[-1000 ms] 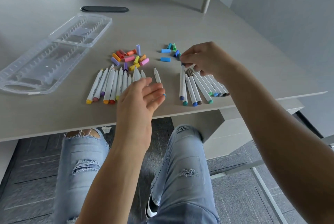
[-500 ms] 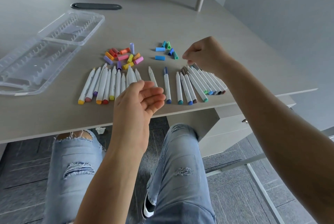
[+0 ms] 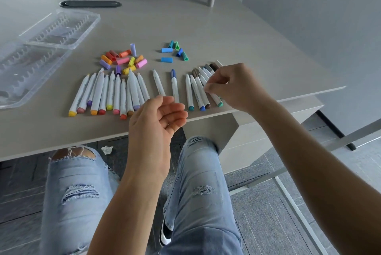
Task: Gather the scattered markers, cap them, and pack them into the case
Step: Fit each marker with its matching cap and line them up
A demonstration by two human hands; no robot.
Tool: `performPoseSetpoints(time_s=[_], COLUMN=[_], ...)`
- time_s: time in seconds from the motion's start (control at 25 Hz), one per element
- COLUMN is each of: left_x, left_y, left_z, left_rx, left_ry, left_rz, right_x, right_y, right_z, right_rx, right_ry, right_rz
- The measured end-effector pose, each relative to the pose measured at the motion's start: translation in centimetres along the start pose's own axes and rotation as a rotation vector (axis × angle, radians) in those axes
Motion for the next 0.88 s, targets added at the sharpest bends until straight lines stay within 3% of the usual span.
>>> performPoseSetpoints(time_s=[0.32, 0.52, 0.6, 0.8, 0.88], left_x=[-2.4, -2.3, -2.1, -0.1, 1.0], left_y=[-2.2, -2.1, -1.7, 0.4, 1.5], left_z=[-0.2, -0.3, -0.3, -0.1, -0.1], left_rx=[0.043, 0.070, 0.151, 0.447, 0.441], left_ry=[0.070, 0.070, 0.093, 0.107, 0.051], left_rz=[-0.070, -0.051, -0.014, 0.061, 0.089], right_x=[1.1, 1.4, 1.6, -0.2, -1.3], right_y=[1.6, 1.9, 1.7, 0.6, 0.6], right_z=[2.7, 4.3, 4.2, 4.4, 4.8], right_rx=[-0.453, -0.525, -0.464, 0.205, 0.285], right_ry=[0.150, 0.175, 0.204, 0.169, 0.125], right_rz=[-0.057, -0.012, 0.001, 0.092, 0.127])
Point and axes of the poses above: each hand's wrist, its own x-axis towards the middle knuckle, its own y-axis out of the palm, z = x × y, the point moved 2 cm from there along x, towards the middle knuckle, and after that the axes turned 11 degrees about z, right-handed, at the moved point
